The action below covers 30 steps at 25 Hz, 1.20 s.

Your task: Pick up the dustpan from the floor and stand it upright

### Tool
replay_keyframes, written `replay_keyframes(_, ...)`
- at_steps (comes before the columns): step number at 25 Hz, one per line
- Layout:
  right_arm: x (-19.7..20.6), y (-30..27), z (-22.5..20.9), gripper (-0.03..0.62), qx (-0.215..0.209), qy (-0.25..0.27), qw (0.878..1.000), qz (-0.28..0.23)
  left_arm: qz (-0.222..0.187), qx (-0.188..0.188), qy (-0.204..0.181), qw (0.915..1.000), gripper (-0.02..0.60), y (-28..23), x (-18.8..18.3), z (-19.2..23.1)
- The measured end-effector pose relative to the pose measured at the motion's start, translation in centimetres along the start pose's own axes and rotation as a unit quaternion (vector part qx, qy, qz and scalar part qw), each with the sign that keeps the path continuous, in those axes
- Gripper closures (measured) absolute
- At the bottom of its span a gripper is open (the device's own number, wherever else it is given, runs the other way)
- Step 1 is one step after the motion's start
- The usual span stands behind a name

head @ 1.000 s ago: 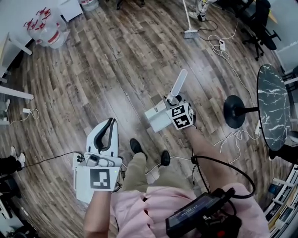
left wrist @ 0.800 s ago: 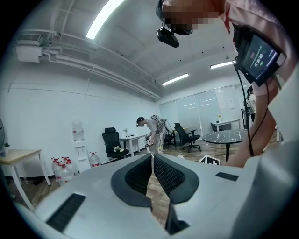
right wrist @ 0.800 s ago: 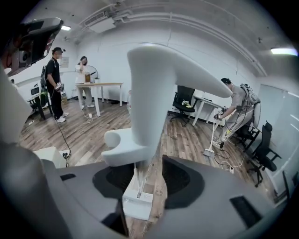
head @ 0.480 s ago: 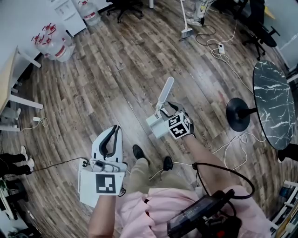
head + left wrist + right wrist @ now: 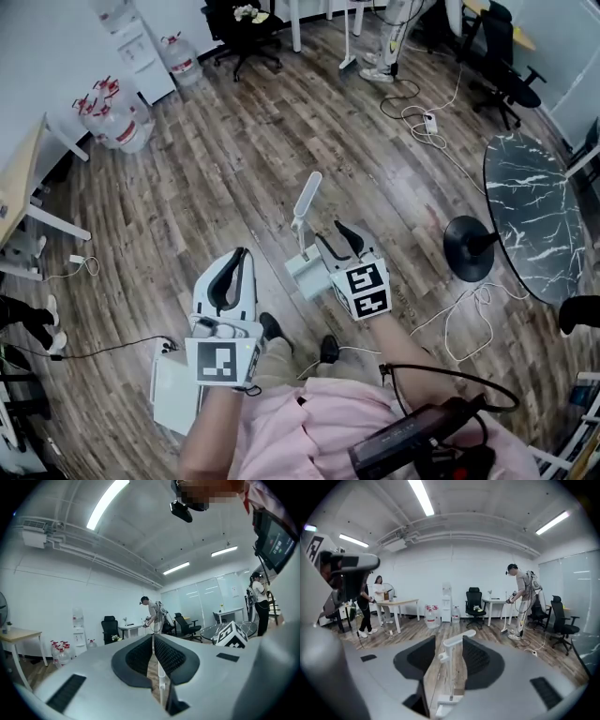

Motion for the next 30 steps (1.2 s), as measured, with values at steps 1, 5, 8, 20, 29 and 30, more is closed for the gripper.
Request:
replay_keyframes(1,-1.7,0.9,0.1,0.418,0.002,0.001,1.000,-0.019,-0.010,-0.003,0.000,0.9999,0.558,-0.3,-0.9,-0.2)
replay_keyframes(5,-8.2,3.8,0.6,0.470,0.009,0.026,0.996,-0.088,-0.049,-0.006,-0.015,0.9987,0.558,-1.6,-5.0,-1.3)
replay_keyframes(8,-12.1,5.7,0.8,0.545,0.026,0.050,0.989,-0.138,-0.058,-0.009,-0.023,0.9980,0.558,-2.0,-7.2,-2.2)
replay_keyframes(20,-15.6,8.4,3.1,0.592,0.026,0.087,0.977,-0.193,-0.083,-0.021,-0.026,0.9960,0.558,-1.4,-9.4,-1.8)
replay_keyframes(29,-15.6,8.7,3.8,0.592,0.018,0.093,0.972,-0.213,-0.087,-0.018,-0.023,0.9958,0.558,-1.2,-9.4,-2.4)
replay_keyframes(30,-15.7,8.8,3.8,0.592,0.019,0.093,0.972,-0.214,-0.087,-0.018,-0.022,0.9958,0.558,-1.2,-9.4,-2.5)
Point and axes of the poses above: the fingertips, and each gripper's own axes: y backward along the fingers, z to its left, x out of its underside, the point moved 8 cm from there along y, backward along the fingers, and after that the axes turned 12 degrees about -z, right-handed, at the moved point
